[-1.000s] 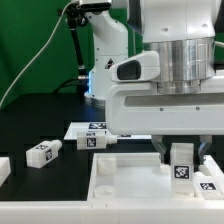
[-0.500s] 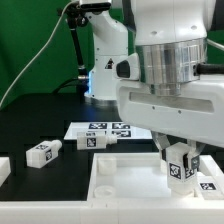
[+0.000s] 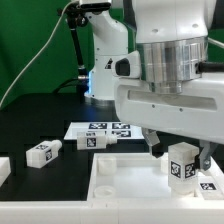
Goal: Assemble one leg
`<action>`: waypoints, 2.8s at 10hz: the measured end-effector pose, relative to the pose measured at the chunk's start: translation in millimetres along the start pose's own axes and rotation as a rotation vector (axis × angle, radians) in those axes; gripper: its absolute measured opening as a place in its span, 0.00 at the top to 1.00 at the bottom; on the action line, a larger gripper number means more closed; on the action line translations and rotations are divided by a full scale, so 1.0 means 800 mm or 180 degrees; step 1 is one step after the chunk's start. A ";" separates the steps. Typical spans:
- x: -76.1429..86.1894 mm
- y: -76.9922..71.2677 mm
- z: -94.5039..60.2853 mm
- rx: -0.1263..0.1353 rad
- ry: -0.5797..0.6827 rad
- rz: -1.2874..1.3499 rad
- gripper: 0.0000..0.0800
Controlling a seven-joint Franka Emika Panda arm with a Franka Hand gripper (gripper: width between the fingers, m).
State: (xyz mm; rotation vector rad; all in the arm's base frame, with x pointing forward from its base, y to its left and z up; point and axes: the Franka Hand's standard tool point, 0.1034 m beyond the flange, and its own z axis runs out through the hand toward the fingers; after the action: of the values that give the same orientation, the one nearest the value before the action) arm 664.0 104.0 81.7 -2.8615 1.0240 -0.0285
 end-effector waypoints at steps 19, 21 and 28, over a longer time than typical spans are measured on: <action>-0.003 -0.002 0.000 -0.0180 0.0068 -0.3660 0.65; -0.003 -0.003 0.001 -0.0168 0.0068 -0.3483 0.65; -0.006 -0.006 0.004 -0.0116 0.0105 -0.0940 0.64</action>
Offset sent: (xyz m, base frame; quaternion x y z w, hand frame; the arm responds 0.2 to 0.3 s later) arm 0.0000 0.0000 0.0000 0.0000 0.0000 -0.1296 0.9916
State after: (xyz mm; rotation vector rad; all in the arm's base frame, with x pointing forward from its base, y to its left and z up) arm 663.7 111.2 79.2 -3.0277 0.6040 -0.0808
